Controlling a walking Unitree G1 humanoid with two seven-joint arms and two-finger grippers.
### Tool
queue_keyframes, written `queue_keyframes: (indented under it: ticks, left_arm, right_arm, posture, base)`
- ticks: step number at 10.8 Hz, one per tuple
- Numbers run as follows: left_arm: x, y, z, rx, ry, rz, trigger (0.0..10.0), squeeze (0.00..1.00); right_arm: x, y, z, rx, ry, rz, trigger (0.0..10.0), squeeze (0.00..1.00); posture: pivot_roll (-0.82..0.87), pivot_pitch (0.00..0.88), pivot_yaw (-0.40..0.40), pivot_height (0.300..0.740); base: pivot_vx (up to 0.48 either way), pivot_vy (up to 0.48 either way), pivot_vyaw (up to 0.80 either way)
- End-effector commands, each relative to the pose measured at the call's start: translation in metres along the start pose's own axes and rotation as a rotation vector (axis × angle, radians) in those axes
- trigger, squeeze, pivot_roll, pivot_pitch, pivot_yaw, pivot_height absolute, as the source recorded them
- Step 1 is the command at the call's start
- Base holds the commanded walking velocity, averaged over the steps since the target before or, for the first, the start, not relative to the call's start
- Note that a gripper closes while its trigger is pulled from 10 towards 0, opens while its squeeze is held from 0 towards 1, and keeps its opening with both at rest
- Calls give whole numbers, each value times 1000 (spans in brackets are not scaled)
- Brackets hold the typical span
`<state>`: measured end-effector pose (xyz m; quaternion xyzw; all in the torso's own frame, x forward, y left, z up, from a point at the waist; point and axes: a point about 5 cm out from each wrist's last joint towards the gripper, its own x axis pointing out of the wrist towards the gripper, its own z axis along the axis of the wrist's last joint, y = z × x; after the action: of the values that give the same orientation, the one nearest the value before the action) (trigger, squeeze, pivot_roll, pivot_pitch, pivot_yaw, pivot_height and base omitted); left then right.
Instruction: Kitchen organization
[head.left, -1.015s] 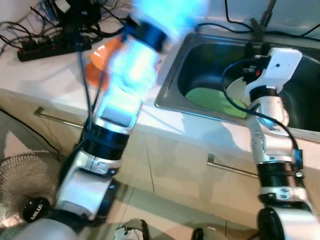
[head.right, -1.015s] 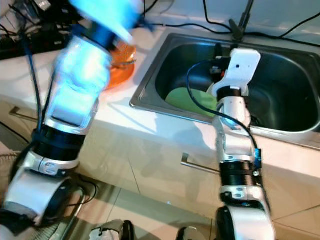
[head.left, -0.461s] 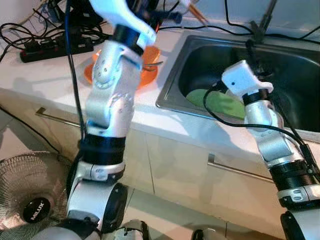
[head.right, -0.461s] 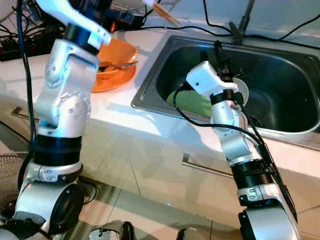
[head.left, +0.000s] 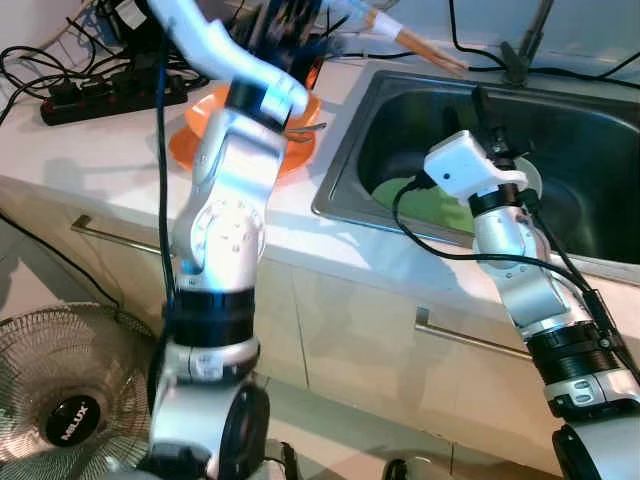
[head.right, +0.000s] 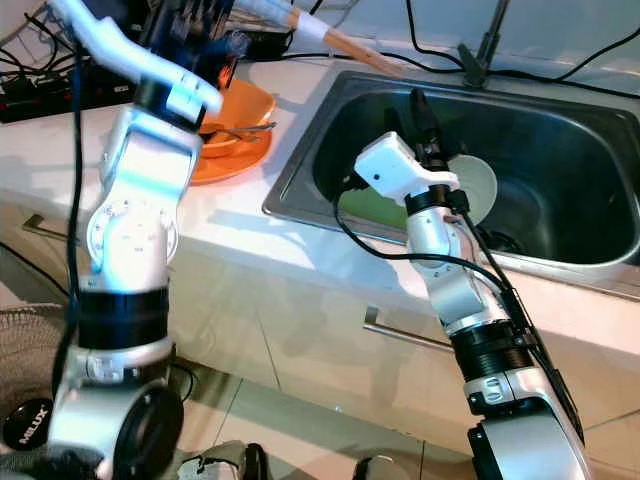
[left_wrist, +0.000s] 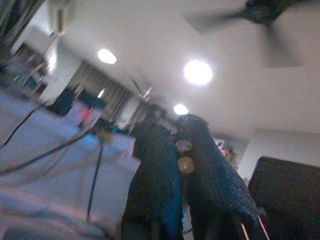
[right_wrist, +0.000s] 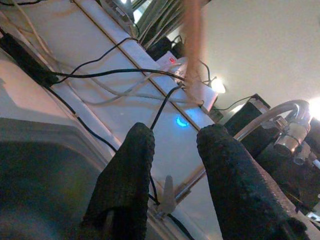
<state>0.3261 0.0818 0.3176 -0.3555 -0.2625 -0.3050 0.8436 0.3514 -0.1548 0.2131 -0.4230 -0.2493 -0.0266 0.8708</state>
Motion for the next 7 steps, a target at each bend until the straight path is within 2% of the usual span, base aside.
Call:
queue_keyframes:
  ticks: [1, 7]
  left_arm:
    - [-3, 0, 2, -22, -5, 12, 10000, 0]
    - [-4, -2, -6, -17, 41, 11, 10000, 0]
  right_arm:
    - [1, 1, 0, 5, 6, -2, 10000, 0]
    - [2, 5, 7, 26, -15, 1, 10000, 0]
  posture:
    - [39, 68, 55, 740]
    - [37, 78, 56, 740]
  base:
    - [0, 0, 0]
    - [0, 0, 0]
